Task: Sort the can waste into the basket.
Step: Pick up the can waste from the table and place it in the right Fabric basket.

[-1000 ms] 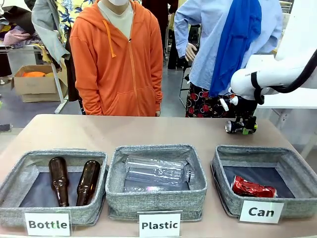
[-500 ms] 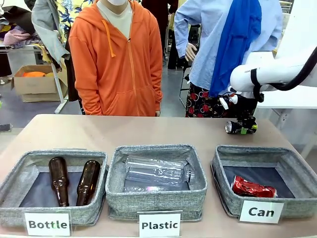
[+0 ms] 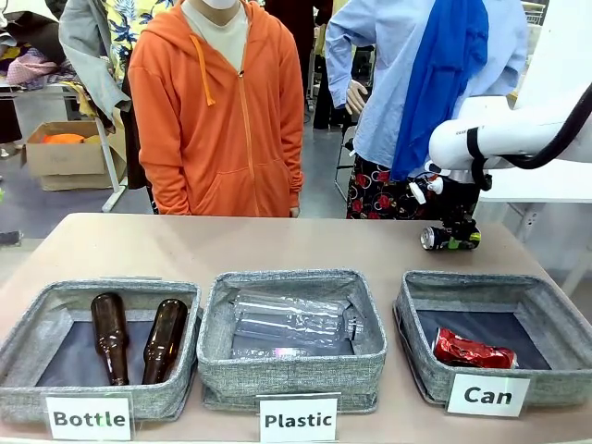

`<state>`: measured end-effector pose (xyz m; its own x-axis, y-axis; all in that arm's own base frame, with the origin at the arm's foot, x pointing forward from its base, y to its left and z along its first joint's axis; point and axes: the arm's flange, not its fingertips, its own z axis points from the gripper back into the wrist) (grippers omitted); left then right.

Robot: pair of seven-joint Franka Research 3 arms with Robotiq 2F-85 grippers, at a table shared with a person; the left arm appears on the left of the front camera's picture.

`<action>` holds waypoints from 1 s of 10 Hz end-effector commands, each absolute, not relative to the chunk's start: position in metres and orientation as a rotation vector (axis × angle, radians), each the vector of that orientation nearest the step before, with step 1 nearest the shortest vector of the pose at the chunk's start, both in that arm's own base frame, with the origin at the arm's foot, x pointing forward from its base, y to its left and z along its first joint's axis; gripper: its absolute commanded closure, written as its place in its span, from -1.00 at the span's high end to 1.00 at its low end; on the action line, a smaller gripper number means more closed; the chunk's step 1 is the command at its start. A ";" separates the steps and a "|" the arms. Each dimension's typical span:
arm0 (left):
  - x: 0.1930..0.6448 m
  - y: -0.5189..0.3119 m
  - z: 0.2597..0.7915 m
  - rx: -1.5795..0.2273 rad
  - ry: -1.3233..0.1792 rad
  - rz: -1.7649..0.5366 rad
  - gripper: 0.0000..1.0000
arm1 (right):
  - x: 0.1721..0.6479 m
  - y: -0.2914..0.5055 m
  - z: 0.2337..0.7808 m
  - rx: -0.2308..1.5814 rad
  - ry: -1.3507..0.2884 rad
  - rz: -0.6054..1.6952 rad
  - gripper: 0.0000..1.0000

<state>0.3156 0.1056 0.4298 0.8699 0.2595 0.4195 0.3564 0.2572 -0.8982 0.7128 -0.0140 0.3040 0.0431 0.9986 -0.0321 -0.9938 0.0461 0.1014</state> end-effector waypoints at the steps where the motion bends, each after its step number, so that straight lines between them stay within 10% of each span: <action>1: 0.313 0.106 0.433 -1.337 -0.540 -0.072 1.00 | 0.715 -0.011 0.316 0.043 0.116 1.496 -1.00; 10: 0.313 0.106 0.433 -1.337 -0.540 -0.072 1.00 | 0.515 -0.007 0.469 0.167 0.266 1.380 -1.00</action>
